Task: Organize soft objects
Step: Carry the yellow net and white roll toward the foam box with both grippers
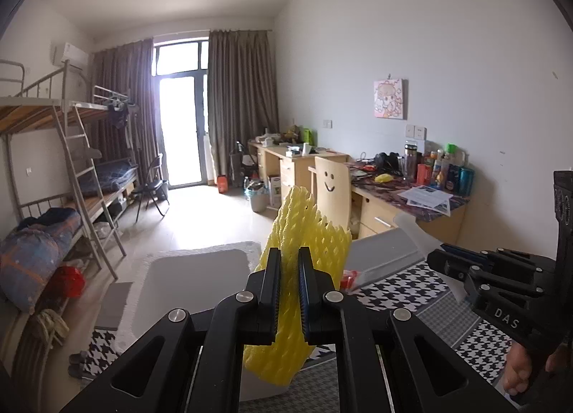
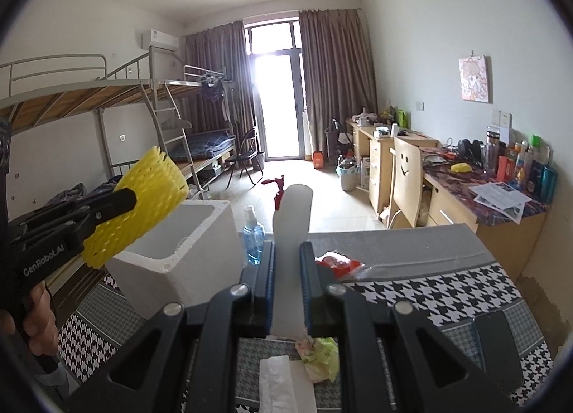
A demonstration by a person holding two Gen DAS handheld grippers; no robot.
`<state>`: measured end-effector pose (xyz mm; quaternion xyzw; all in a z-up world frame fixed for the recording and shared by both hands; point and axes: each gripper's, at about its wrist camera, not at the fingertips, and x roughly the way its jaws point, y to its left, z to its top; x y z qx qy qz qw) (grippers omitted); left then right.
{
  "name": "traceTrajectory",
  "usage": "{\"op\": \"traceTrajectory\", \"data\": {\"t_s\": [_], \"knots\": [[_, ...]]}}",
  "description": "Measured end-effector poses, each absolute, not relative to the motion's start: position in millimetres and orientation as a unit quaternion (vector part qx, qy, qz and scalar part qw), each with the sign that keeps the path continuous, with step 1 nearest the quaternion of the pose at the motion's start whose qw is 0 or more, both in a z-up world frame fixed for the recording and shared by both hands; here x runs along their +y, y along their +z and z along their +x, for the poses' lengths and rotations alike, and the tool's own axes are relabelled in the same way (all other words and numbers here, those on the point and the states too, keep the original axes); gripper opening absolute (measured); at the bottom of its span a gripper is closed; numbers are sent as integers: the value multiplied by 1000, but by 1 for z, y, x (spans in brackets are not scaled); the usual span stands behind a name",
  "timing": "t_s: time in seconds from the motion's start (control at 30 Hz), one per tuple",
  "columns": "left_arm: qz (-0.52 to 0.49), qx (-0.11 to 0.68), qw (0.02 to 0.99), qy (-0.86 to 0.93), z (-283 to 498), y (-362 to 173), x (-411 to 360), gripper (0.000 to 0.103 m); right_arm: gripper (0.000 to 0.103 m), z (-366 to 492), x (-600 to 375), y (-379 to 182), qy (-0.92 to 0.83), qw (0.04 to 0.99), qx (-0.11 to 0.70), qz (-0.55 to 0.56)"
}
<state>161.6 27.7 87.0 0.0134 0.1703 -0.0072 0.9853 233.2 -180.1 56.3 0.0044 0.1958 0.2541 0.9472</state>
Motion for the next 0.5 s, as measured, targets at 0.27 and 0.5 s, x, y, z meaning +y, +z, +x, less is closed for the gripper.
{"op": "traceTrajectory", "data": {"t_s": [0.27,0.5], "knots": [[9,166,986,20,165,91,37,10,16,237,-169,62,266,944,196,-6],[7,162,986,48,165,94,44,10,16,238,-159,66,284,940,189,-13]]}}
